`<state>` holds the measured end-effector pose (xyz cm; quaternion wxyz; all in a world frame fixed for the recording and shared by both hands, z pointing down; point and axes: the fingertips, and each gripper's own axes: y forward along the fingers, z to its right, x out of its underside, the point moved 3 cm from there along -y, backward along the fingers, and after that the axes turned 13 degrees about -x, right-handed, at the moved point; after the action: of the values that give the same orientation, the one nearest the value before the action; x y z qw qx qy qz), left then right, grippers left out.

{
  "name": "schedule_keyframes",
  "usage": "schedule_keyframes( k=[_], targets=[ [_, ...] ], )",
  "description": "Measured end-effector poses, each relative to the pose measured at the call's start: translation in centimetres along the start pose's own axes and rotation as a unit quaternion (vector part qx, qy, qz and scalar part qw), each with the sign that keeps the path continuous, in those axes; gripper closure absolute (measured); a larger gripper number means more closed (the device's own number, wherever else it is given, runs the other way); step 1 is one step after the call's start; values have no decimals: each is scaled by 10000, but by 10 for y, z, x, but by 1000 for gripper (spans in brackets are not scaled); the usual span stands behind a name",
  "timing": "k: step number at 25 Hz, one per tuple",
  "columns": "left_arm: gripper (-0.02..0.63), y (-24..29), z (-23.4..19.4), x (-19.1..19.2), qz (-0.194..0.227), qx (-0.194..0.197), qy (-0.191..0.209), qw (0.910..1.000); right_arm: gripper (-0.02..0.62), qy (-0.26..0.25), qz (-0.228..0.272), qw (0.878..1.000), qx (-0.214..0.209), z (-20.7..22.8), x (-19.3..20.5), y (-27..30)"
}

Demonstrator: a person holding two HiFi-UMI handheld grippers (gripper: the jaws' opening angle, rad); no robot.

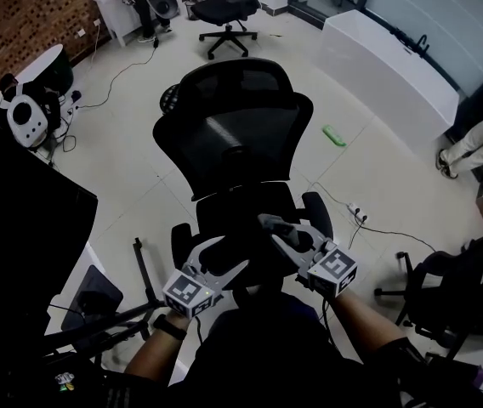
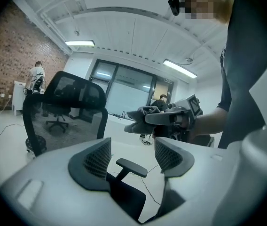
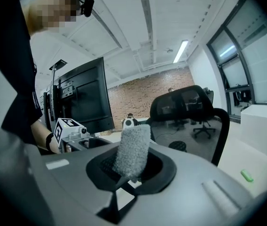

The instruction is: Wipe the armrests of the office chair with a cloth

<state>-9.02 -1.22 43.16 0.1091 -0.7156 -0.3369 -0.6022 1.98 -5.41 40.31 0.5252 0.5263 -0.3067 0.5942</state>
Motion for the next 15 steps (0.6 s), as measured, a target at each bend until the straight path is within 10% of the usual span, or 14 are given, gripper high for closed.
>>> schedule_keyframes(
  k=[15],
  targets=[
    [293, 120, -5, 60, -871, 7, -439, 9952, 561, 329, -977, 9938, 424, 139, 87, -31]
  ],
)
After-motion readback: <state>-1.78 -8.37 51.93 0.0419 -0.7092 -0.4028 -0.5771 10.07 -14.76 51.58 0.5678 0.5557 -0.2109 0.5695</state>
